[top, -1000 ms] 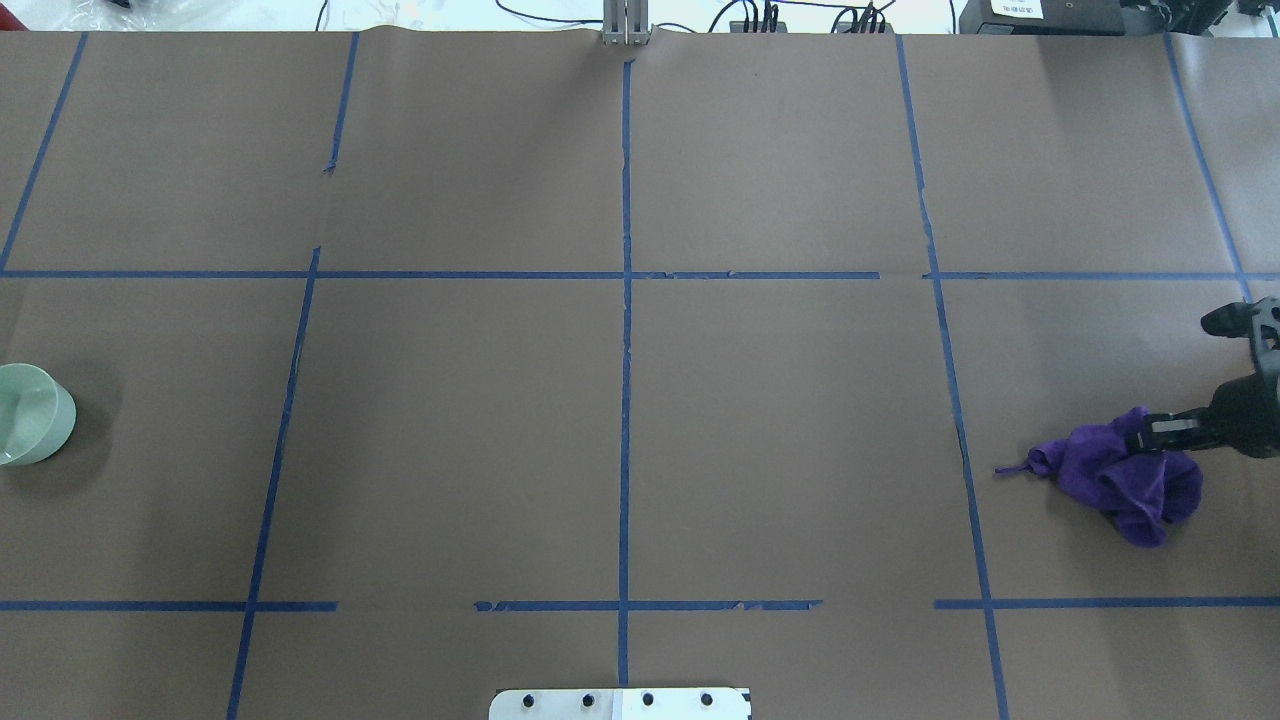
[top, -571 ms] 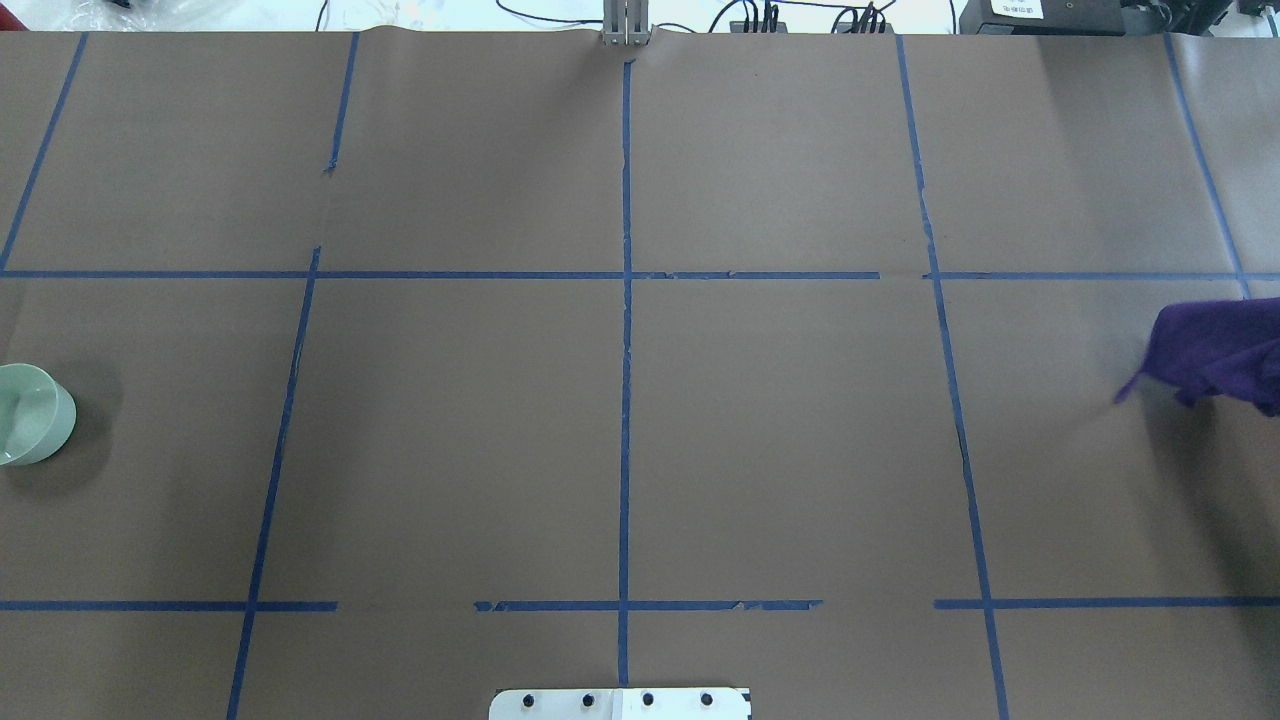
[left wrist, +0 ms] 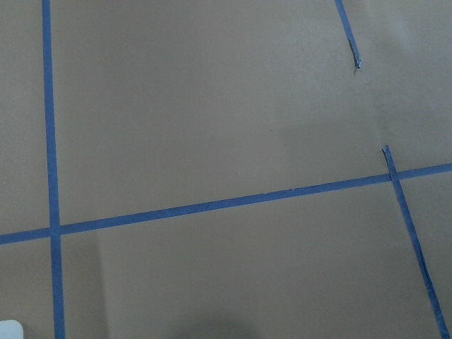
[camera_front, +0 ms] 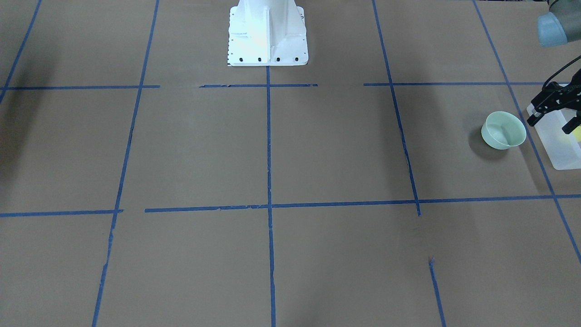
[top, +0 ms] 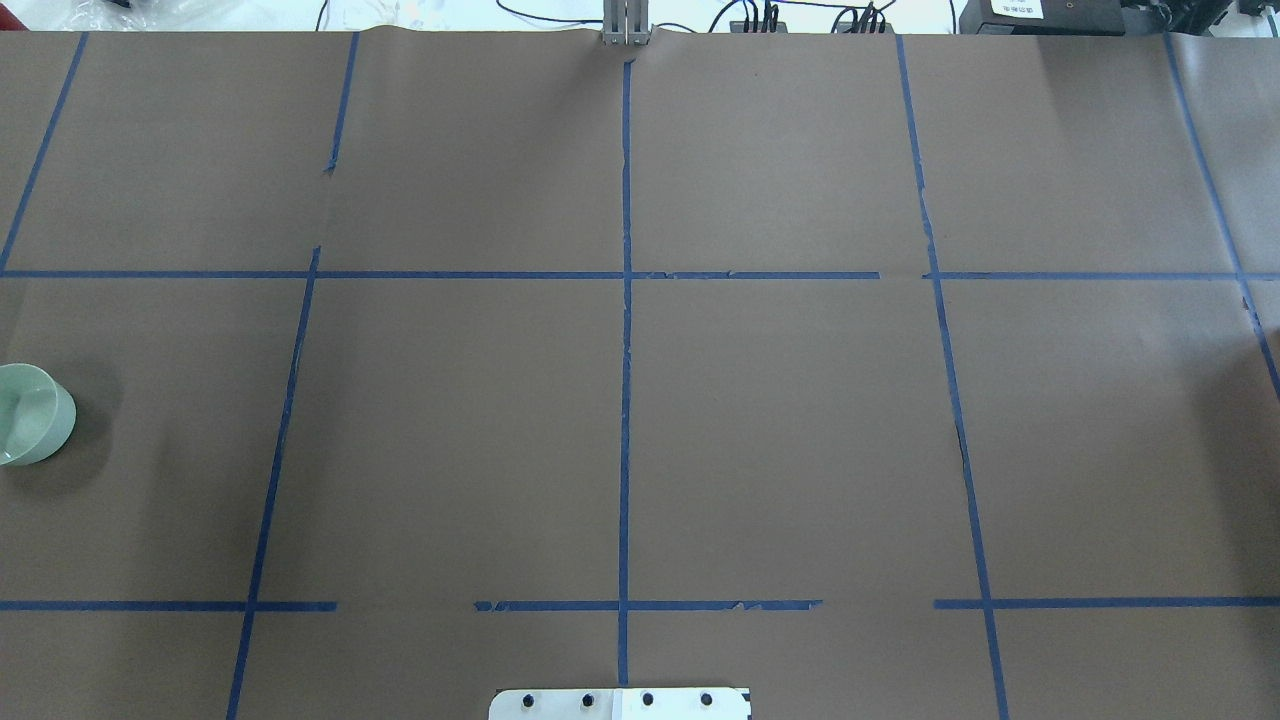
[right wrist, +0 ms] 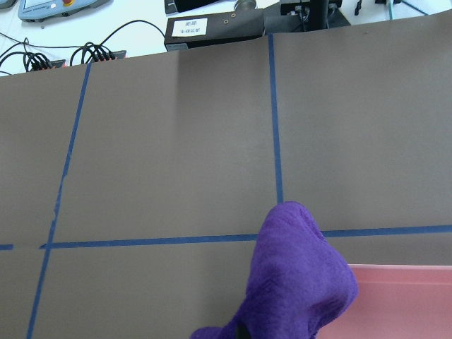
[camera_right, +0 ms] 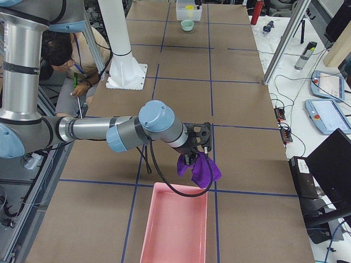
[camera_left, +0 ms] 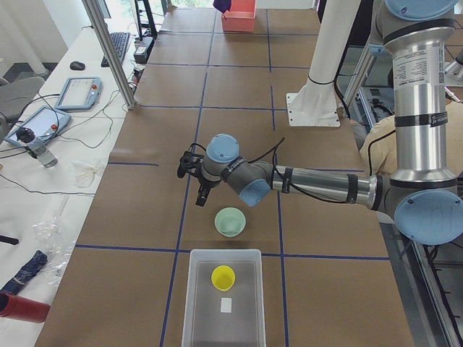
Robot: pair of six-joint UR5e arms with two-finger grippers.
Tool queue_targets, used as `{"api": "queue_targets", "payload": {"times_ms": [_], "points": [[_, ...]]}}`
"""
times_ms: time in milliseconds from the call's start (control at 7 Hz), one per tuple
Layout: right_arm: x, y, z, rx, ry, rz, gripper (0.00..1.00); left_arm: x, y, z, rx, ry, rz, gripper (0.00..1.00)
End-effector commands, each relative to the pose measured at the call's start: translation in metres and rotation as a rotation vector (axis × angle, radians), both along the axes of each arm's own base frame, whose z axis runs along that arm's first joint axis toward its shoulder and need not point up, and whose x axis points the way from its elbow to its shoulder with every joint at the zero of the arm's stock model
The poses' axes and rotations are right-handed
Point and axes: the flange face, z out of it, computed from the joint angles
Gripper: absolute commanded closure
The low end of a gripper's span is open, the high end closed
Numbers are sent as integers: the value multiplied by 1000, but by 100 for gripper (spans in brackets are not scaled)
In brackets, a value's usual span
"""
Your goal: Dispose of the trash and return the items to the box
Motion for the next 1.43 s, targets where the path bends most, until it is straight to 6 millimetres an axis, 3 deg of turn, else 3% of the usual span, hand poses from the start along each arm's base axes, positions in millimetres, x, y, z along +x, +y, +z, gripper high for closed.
{"api": "queue_targets", "payload": {"times_ms": [0, 143, 286, 429, 571, 714, 1000, 1143, 1286], "points": [[59, 21, 48, 3, 236, -126, 100, -2, 11, 16, -12, -9, 1, 0], [55, 28, 91, -62, 213, -150, 100, -4, 17, 22, -20, -13, 3, 0], [37, 21, 138, -111, 191, -208, 100, -3, 26, 33, -26, -18, 11, 0], [20, 13, 169, -111, 192, -234, 70, 11, 35, 43, -43, -29, 47, 0], [7, 8, 178, -114, 185, -249, 1, 22, 35, 49, -42, -62, 48, 0], [-8, 0, 177, -117, 181, -278, 0, 36, 33, 52, -54, -71, 63, 0], [-19, -10, 170, -104, 154, -291, 0, 77, 40, 51, -126, -81, 45, 0], [-29, -15, 163, -107, 110, -284, 0, 108, 49, 50, -176, -85, 41, 0], [-34, -16, 161, -104, 90, -288, 0, 121, 51, 52, -175, -115, 20, 0]]}}
